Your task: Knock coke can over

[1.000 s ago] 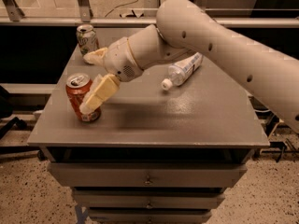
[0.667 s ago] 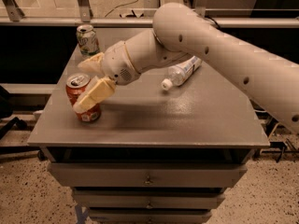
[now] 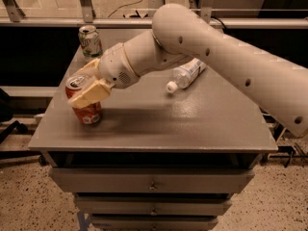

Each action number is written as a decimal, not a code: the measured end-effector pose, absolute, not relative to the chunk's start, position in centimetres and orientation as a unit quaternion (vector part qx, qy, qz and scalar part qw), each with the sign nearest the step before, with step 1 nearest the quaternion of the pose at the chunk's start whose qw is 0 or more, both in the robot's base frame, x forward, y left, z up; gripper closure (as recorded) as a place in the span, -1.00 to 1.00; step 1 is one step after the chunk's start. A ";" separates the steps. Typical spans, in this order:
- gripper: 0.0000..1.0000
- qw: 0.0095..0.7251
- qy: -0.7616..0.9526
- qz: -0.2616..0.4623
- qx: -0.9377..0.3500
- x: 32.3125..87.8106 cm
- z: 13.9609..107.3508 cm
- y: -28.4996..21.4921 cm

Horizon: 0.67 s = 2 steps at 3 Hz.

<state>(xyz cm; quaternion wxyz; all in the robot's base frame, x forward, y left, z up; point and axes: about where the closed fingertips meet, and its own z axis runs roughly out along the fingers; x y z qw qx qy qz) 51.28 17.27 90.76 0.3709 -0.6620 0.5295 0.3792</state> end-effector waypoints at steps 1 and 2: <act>0.90 0.353 0.540 0.340 -0.685 51.6 91.8 15.5; 1.00 0.313 0.556 0.288 -0.714 52.1 92.5 13.4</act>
Offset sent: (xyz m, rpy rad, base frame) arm 0.0181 -0.0756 0.0222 -0.4590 -0.1224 0.0011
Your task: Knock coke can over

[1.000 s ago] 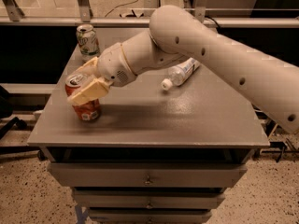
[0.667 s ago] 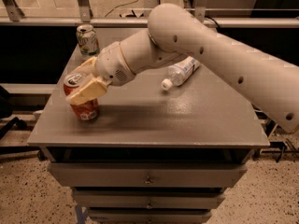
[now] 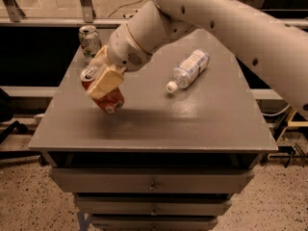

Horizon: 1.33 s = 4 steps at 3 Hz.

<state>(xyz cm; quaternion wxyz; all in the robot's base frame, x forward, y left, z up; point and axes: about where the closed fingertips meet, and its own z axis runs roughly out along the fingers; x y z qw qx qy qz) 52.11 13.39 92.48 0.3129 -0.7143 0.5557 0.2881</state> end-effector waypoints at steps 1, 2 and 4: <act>1.00 0.257 0.564 0.245 -0.745 52.3 92.1 12.2; 1.00 0.201 0.559 0.219 -0.774 52.0 90.5 12.7; 1.00 0.147 0.539 0.210 -0.802 51.4 87.1 15.8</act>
Offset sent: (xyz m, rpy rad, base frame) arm -0.0046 0.0009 -0.0409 -0.4362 0.0084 0.1632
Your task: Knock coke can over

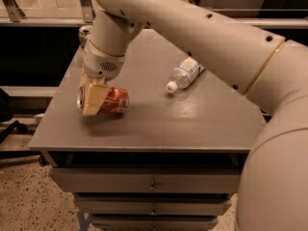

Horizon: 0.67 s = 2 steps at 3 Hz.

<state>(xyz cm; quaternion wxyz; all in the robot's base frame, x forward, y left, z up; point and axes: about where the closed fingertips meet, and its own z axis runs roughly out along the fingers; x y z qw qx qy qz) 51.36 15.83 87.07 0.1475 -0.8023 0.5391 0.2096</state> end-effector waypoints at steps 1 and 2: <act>1.00 0.132 0.531 0.212 -0.810 51.1 85.9 17.0; 1.00 0.117 0.521 0.220 -0.816 50.7 84.9 18.0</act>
Offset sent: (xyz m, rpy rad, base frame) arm -0.0118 0.0292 -0.0322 -0.0529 0.0744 0.0965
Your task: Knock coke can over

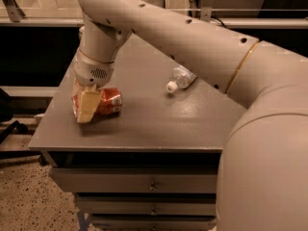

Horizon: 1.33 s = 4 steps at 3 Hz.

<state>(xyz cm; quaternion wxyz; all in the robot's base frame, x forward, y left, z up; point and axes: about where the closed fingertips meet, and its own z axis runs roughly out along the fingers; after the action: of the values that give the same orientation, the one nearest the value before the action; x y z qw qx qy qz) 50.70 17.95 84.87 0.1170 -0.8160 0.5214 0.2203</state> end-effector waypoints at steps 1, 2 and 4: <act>0.66 0.117 0.521 0.220 -0.816 50.7 84.8 18.1; 0.20 0.117 0.520 0.221 -0.816 50.6 84.7 18.2; -0.74 0.117 0.519 0.222 -0.817 50.6 84.5 18.5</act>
Offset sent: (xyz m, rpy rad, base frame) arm -0.0002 0.0012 -0.0008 0.0007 -0.0001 0.0007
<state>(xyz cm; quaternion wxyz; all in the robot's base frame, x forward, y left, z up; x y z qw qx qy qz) 50.57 18.49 84.47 0.1171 -0.8170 0.5192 0.2217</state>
